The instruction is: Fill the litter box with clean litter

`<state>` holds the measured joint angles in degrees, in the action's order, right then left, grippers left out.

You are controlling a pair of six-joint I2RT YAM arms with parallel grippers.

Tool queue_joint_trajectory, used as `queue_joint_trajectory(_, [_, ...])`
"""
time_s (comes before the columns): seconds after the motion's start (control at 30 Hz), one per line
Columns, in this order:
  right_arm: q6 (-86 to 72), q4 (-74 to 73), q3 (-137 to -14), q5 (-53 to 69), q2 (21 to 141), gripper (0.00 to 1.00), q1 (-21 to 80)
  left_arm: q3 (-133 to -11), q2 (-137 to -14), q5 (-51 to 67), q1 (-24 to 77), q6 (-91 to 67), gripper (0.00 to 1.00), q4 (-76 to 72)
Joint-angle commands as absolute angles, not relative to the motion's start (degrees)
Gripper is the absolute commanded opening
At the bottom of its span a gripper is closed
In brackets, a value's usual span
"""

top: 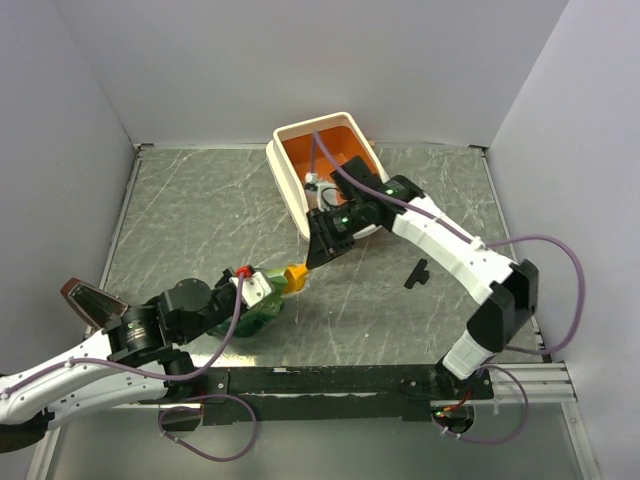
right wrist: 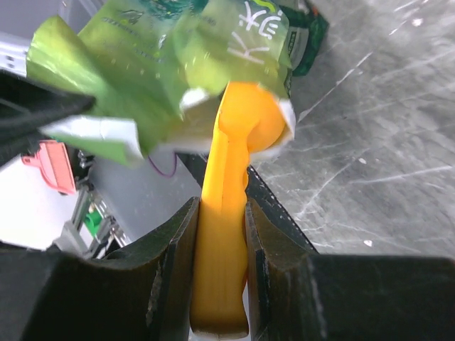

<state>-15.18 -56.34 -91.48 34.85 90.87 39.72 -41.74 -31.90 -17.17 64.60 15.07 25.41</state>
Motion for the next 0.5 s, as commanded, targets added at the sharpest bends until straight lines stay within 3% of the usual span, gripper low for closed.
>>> queue_joint_trajectory(0.0, [-15.11,-54.59,-94.13,35.07,95.18,0.0,42.62,-40.26,-31.56,-13.53,65.13,10.9,0.01,19.08])
queue_joint_trajectory(0.47, [-17.48,-52.92,-98.45,30.84,107.66,0.0,48.16,-37.09,-29.27,-21.35,65.04,8.09,0.01,15.82])
